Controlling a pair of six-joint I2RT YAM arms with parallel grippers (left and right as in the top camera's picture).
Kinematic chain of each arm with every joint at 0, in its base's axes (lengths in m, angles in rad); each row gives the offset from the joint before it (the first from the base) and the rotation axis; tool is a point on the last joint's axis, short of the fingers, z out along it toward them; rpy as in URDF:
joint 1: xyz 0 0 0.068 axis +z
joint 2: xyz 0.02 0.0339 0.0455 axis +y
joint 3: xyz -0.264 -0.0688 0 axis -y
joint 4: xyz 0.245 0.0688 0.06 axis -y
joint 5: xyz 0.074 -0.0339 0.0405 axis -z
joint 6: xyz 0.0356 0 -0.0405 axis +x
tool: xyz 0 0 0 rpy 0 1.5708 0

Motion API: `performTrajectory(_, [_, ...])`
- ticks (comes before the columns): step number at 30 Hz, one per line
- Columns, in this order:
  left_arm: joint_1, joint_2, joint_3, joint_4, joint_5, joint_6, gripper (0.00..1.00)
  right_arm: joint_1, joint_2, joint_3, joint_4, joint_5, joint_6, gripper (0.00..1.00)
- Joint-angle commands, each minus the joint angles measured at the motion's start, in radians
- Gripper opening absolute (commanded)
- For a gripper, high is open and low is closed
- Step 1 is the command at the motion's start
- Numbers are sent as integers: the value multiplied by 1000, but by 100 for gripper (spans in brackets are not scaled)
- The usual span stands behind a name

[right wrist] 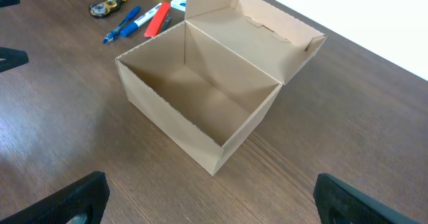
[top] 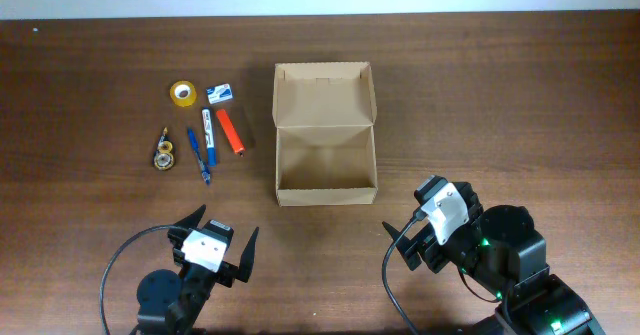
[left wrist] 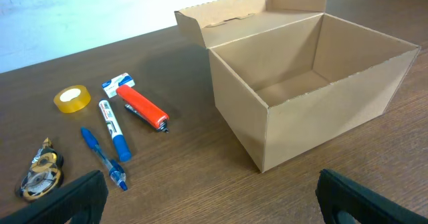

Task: Pack container

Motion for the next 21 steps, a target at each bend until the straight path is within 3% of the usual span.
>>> performTrajectory(1, [8, -8, -5, 3, -7, 16, 100, 8, 1, -5, 2, 10, -4, 99])
performTrajectory(8, [8, -8, -6, 13, 28, 14, 100, 8, 1, -5, 2, 10, -4, 99])
performTrajectory(13, [8, -8, -5, 2, 2, -246, 100, 8, 1, -5, 2, 10, -4, 99])
performTrajectory(21, [8, -8, -4, 92, -16, -371, 99, 8, 1, -5, 2, 10, -4, 99])
